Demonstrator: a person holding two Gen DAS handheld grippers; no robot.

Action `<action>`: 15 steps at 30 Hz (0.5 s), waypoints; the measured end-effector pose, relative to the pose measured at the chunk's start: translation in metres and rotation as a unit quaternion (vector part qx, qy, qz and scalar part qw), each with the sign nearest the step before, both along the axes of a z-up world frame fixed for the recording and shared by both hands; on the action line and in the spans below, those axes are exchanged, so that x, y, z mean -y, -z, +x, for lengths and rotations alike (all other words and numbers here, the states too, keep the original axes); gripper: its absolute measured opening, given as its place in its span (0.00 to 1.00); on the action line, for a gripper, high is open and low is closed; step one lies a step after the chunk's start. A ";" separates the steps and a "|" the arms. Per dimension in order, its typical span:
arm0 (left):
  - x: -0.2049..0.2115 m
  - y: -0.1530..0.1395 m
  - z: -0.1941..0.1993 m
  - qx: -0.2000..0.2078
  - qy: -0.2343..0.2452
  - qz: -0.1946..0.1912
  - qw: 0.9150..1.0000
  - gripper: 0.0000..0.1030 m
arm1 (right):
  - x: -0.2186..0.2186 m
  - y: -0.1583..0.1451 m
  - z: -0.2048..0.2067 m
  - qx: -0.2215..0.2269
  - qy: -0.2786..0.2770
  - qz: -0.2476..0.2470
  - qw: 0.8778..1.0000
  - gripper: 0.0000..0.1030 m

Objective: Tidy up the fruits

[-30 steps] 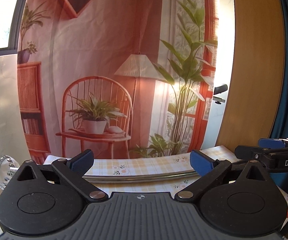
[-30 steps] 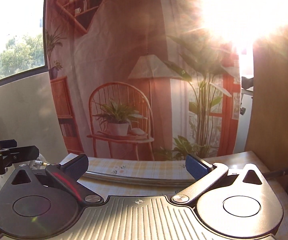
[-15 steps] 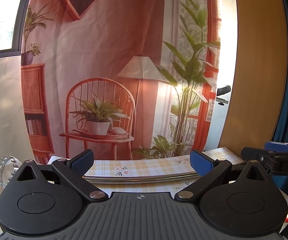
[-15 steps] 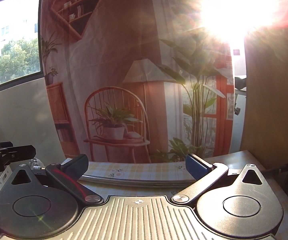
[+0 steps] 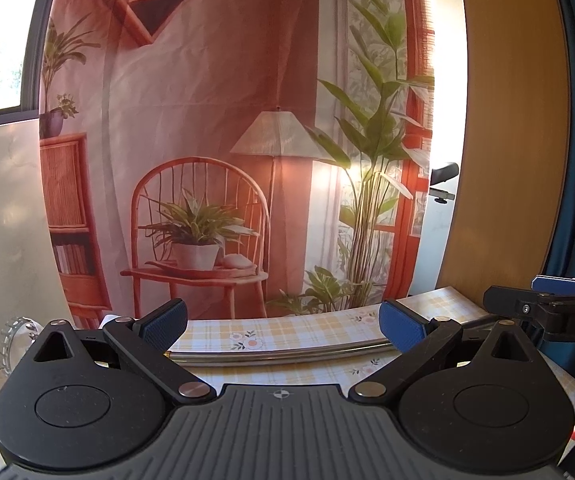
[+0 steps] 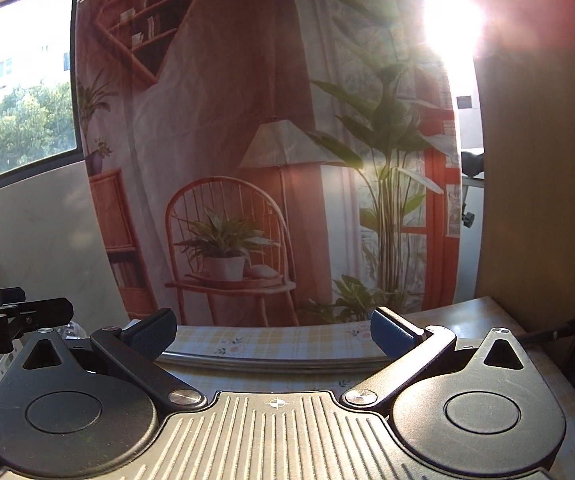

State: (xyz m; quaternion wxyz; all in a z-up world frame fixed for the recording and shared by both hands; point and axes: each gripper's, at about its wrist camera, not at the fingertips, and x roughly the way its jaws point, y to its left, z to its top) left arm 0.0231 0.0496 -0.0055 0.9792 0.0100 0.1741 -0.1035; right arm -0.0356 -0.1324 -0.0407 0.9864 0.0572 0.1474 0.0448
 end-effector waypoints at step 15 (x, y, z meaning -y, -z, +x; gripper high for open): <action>0.001 -0.001 -0.004 0.005 0.008 0.012 1.000 1.00 | 0.001 0.001 0.000 -0.001 0.000 0.002 1.000 1.00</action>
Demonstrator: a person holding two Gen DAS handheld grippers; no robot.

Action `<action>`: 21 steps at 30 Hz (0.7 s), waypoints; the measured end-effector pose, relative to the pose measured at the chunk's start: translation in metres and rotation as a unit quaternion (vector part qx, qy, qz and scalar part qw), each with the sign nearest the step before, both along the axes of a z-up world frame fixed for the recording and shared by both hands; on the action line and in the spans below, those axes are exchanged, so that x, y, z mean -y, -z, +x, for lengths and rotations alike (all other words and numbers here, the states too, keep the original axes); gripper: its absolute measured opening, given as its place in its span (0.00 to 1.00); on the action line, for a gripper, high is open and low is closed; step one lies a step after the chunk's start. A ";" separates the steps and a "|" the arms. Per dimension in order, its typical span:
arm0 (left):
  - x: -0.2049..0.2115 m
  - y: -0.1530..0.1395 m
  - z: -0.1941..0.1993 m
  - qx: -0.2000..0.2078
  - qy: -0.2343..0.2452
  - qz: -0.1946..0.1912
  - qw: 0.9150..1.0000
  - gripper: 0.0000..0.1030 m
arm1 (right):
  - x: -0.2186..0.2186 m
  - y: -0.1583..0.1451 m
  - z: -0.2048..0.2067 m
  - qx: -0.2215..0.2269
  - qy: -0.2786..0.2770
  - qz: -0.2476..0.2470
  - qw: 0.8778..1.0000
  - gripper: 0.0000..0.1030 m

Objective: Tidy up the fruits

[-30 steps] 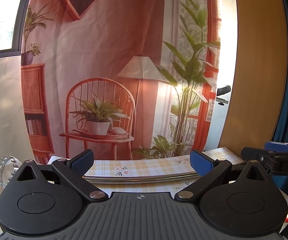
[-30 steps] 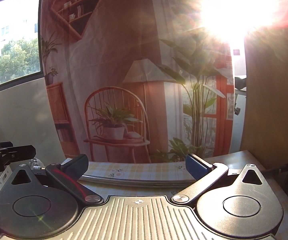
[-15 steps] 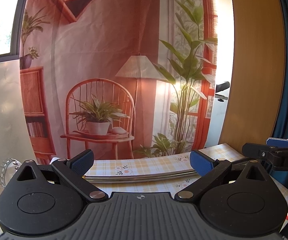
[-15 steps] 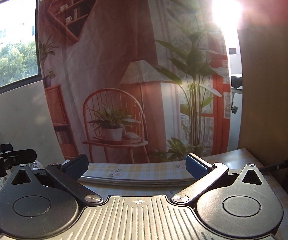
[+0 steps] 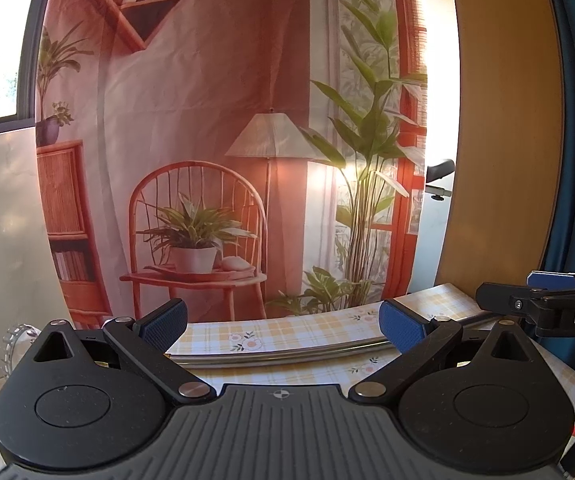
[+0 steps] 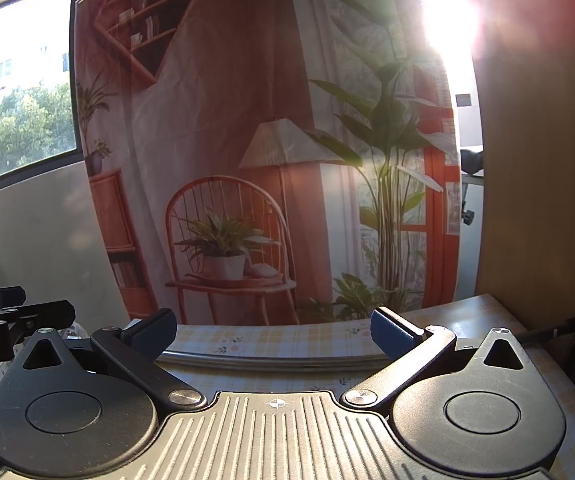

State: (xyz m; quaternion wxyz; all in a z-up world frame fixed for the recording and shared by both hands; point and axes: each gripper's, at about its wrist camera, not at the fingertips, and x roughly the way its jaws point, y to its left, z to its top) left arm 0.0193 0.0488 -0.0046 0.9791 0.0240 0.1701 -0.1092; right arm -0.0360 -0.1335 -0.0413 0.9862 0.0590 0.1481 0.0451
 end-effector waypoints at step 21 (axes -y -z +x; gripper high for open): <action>-0.001 -0.002 -0.002 0.008 0.003 0.009 1.000 1.00 | 0.000 0.000 -0.001 -0.001 0.000 0.002 1.000 1.00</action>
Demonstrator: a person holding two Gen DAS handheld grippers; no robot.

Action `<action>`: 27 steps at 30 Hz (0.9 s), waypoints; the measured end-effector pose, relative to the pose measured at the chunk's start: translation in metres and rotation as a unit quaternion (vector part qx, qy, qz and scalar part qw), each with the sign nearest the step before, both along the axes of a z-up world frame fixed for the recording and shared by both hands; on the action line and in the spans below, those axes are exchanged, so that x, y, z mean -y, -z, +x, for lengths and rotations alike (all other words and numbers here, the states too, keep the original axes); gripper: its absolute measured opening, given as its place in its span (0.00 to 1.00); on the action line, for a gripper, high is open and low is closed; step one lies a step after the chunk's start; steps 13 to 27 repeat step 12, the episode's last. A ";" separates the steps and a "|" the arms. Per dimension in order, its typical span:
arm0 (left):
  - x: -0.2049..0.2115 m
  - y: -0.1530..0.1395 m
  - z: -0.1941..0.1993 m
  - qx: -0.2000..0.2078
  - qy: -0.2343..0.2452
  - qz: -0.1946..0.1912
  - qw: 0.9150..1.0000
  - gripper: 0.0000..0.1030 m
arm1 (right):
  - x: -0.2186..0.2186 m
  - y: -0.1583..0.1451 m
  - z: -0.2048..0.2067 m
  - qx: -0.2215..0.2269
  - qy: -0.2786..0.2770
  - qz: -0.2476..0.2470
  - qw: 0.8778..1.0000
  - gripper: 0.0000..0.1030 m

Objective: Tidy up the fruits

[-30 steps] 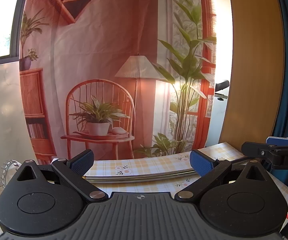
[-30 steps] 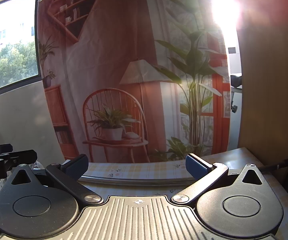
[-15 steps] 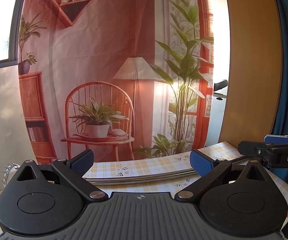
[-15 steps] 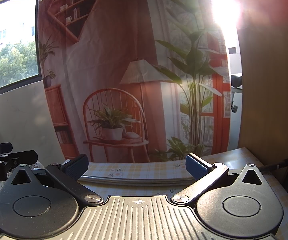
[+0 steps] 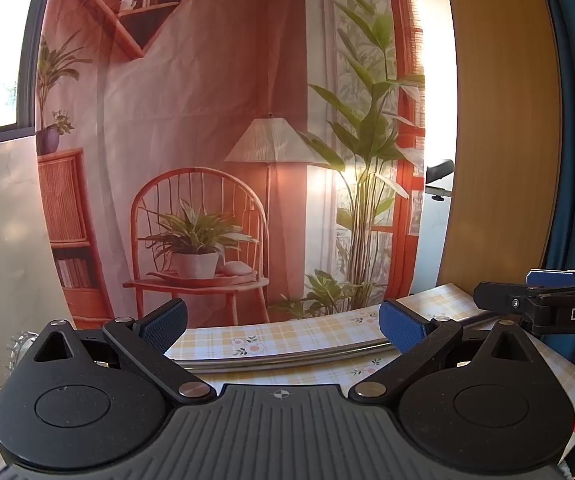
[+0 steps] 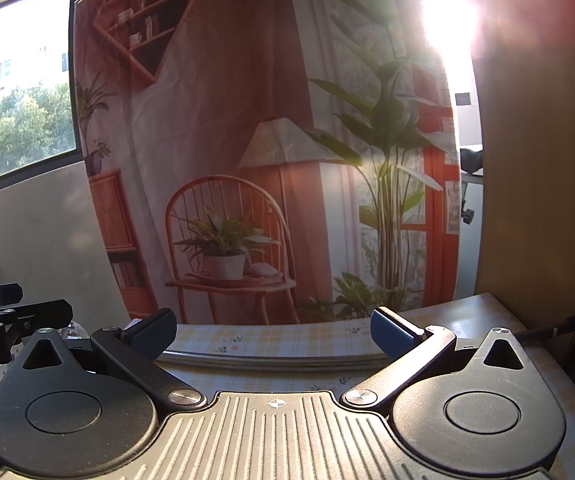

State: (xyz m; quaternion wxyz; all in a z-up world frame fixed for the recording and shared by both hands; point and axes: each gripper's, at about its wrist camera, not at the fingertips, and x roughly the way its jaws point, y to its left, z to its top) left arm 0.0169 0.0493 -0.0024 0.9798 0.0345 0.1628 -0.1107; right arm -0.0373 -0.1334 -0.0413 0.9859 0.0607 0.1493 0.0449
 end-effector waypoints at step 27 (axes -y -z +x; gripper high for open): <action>-0.002 -0.001 0.000 0.003 0.004 0.001 1.000 1.00 | -0.001 0.000 -0.002 0.000 0.000 0.001 1.000 1.00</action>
